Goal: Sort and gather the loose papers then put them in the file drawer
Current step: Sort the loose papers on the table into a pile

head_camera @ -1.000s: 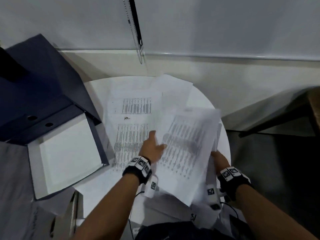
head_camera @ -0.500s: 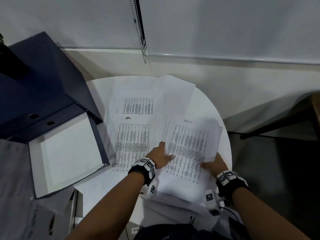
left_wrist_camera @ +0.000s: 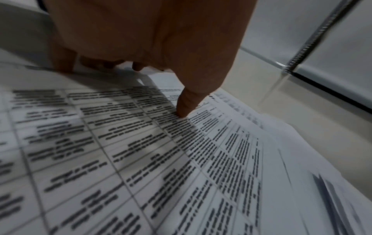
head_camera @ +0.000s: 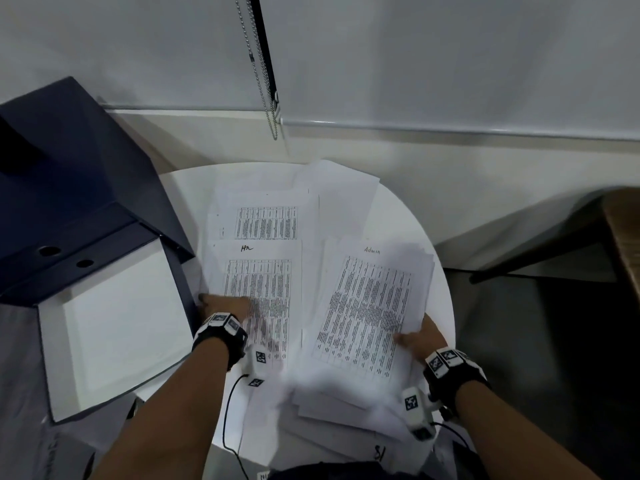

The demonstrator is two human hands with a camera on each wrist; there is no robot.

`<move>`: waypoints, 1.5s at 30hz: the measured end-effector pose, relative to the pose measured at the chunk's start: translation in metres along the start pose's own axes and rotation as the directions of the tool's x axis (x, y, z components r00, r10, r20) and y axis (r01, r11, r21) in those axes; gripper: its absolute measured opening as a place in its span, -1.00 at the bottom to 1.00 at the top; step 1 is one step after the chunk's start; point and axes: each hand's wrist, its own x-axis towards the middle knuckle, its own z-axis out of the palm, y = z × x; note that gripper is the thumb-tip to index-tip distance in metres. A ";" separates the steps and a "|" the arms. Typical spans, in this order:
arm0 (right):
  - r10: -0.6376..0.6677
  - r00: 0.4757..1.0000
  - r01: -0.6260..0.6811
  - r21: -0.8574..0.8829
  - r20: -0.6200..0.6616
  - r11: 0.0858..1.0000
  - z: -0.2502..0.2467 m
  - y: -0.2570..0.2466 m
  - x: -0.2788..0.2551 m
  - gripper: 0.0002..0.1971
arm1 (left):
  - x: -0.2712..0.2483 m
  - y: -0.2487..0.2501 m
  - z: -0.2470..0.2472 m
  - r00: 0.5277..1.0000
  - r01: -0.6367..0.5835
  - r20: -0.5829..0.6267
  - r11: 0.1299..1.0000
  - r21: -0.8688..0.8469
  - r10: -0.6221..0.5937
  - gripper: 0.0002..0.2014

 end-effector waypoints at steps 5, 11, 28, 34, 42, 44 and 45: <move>0.010 1.000 -0.010 -0.027 -0.007 1.000 0.002 -0.013 -0.013 -0.22 | 0.002 -0.008 0.005 0.998 -0.039 -0.056 0.999 -0.025 0.037 0.25; -0.001 1.000 0.000 -0.022 -0.010 1.000 0.003 -0.017 -0.019 -0.19 | -0.008 -0.006 -0.004 1.000 -0.028 -0.003 0.997 -0.066 0.028 0.16; -0.017 0.999 0.016 -0.016 -0.028 1.000 0.003 -0.012 -0.011 -0.19 | -0.021 0.014 -0.006 0.967 -0.249 0.095 0.953 0.175 0.235 -0.62; -0.022 0.999 0.020 -0.058 -0.033 0.998 0.003 -0.015 -0.014 -0.21 | -0.036 0.015 -0.040 0.901 -0.428 -0.020 0.894 0.132 0.434 -0.54; 0.000 0.999 -0.003 -0.075 -0.037 0.997 0.002 -0.028 -0.027 -0.29 | -0.088 0.043 -0.103 0.416 -0.863 -0.536 0.505 0.023 0.735 -0.74; -0.001 1.000 0.000 -0.082 -0.022 0.997 0.002 -0.029 -0.029 -0.26 | -0.111 0.055 -0.120 0.373 -0.915 -0.597 0.388 -0.110 0.710 -0.76; -0.004 1.000 0.002 -0.090 -0.024 0.996 0.002 -0.029 -0.030 -0.27 | -0.123 0.061 -0.126 0.408 -0.912 -0.605 0.332 -0.240 0.684 -0.77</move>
